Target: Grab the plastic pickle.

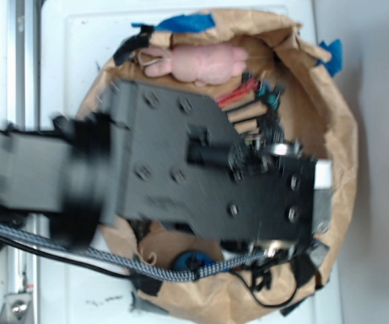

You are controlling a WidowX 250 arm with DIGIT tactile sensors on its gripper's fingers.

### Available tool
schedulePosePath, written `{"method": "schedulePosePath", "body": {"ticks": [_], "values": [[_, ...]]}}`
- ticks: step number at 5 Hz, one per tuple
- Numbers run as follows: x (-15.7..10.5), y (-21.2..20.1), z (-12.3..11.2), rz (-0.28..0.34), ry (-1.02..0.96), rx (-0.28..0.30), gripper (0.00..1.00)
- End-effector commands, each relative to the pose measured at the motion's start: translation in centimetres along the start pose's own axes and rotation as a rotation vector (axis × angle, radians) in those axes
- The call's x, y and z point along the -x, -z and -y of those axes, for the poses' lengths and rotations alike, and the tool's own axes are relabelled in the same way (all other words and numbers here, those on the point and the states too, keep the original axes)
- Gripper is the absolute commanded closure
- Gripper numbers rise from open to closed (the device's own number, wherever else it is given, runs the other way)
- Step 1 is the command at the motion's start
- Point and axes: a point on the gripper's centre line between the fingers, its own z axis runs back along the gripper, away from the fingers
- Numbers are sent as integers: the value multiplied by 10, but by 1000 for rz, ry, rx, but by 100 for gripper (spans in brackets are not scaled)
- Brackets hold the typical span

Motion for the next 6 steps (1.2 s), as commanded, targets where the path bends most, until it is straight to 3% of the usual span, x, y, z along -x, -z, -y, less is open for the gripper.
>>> {"method": "schedulePosePath", "body": {"ticks": [1, 2, 3, 4, 5, 6], "values": [[-2, -42, -17, 60, -10, 56, 100], [1, -1, -17, 75, -58, -9, 100], [7, 29, -14, 86, -59, -26, 100], [9, 49, -7, 84, -62, -32, 100], [10, 57, 6, 51, -46, 4, 100], [16, 62, 8, 20, -37, 5, 87]]}}
